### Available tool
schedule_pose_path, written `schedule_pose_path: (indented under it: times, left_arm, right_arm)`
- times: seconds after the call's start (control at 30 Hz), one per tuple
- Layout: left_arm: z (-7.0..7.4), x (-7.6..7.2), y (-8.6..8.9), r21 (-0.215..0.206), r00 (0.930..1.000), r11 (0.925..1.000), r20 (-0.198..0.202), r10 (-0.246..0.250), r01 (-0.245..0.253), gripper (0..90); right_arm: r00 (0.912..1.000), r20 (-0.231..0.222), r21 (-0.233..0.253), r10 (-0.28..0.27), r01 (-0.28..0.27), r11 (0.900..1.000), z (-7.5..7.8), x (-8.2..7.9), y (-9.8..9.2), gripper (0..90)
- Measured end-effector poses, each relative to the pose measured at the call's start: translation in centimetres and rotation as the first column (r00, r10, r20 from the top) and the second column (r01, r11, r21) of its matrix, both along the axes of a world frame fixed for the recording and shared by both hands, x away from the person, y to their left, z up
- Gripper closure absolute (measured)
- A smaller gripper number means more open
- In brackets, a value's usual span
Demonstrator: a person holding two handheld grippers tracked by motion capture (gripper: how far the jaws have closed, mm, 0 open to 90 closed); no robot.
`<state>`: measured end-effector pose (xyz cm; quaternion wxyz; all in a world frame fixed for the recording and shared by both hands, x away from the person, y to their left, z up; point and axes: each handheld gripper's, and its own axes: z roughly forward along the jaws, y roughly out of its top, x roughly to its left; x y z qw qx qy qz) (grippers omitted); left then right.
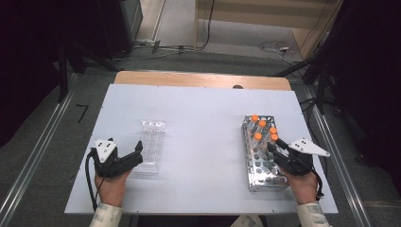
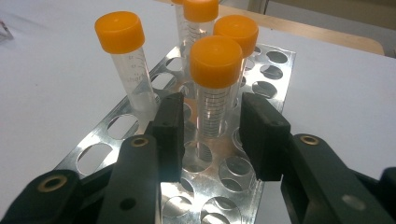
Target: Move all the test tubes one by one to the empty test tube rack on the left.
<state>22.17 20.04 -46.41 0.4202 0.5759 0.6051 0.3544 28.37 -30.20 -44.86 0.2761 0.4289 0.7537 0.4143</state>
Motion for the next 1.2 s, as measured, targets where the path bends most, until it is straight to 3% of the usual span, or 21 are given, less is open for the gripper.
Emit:
schedule_pose_path:
  times: [0.5,0.67,0.97,1.2]
  left_arm:
    - [0.0,0.0,-0.1,0.002,1.0000,1.0000,-0.001,-0.005,0.005,6.1]
    - [0.0,0.0,-0.1,0.000,1.0000,1.0000,-0.001,-0.004,0.004,6.1]
    - [0.0,0.0,-0.1,0.001,1.0000,1.0000,0.000,-0.004,0.004,6.3]
    - [0.0,0.0,-0.1,0.002,1.0000,1.0000,-0.001,-0.007,0.007,6.3]
  right_arm:
    - [0.9995,-0.025,-0.001,0.018,-0.018,1.000,-0.1,0.9,0.1,70.6]
    - [0.9997,-0.018,0.000,0.015,-0.015,1.000,0.1,0.8,0.1,70.9]
    - [0.9999,0.010,0.018,0.000,-0.001,1.000,1.0,0.3,0.0,71.4]
    - [0.9982,0.057,0.031,-0.018,0.016,0.999,2.1,-0.3,0.0,71.5]
